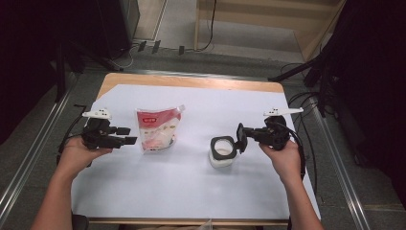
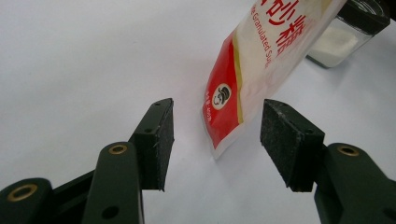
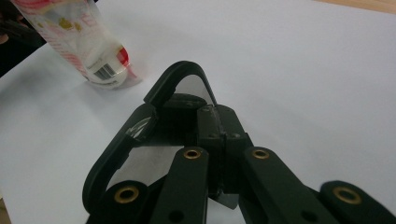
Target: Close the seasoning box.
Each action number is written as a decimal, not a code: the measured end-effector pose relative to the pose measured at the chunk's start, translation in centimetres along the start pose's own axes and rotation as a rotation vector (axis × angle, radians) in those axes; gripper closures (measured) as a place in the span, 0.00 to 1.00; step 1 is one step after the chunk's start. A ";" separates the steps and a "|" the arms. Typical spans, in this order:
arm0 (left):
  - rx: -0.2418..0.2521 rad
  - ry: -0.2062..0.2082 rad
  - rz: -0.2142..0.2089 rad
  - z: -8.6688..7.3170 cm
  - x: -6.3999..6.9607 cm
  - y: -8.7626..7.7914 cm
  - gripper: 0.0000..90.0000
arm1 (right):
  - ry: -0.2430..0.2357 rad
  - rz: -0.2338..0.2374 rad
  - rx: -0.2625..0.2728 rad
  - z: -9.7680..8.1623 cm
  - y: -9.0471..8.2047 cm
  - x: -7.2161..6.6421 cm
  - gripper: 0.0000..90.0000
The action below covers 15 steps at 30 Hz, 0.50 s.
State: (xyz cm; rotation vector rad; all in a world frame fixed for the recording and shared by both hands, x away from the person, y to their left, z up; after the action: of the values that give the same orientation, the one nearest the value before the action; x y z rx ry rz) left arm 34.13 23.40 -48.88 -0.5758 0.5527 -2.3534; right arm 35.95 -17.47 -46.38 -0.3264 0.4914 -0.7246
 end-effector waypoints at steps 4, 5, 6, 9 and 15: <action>-0.002 0.004 -0.001 0.0 0.0 0.0 0.51 | -0.006 0.004 -0.001 0.0 0.1 -0.3 1.00; -0.001 0.005 -0.001 0.0 0.0 0.0 0.51 | -0.012 0.007 -0.002 0.0 0.2 -0.3 1.00; -0.003 0.007 0.002 0.0 0.0 0.0 0.51 | -0.014 0.006 -0.001 0.0 0.2 -0.4 1.00; -0.007 0.009 -0.003 -0.1 0.0 0.0 0.51 | -0.013 0.012 -0.003 0.0 0.3 -0.6 1.00; -0.008 0.010 0.000 -0.1 0.0 0.0 0.52 | -0.022 0.017 -0.009 0.0 0.5 -1.0 1.00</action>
State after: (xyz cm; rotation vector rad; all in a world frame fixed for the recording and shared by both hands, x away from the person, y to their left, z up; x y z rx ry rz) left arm 34.10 23.41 -49.00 -0.5676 0.5674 -2.3564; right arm 35.55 -16.45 -46.32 -0.3384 0.4759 -0.7017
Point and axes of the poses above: each handheld gripper's, and its own axes: y roughly forward along the jaws, z roughly out of its top, x roughly to its right, the point moved 8 cm from there along y, roughly forward along the jaws, and after that the axes turned 11 degrees about x, right-handed, at the moved point
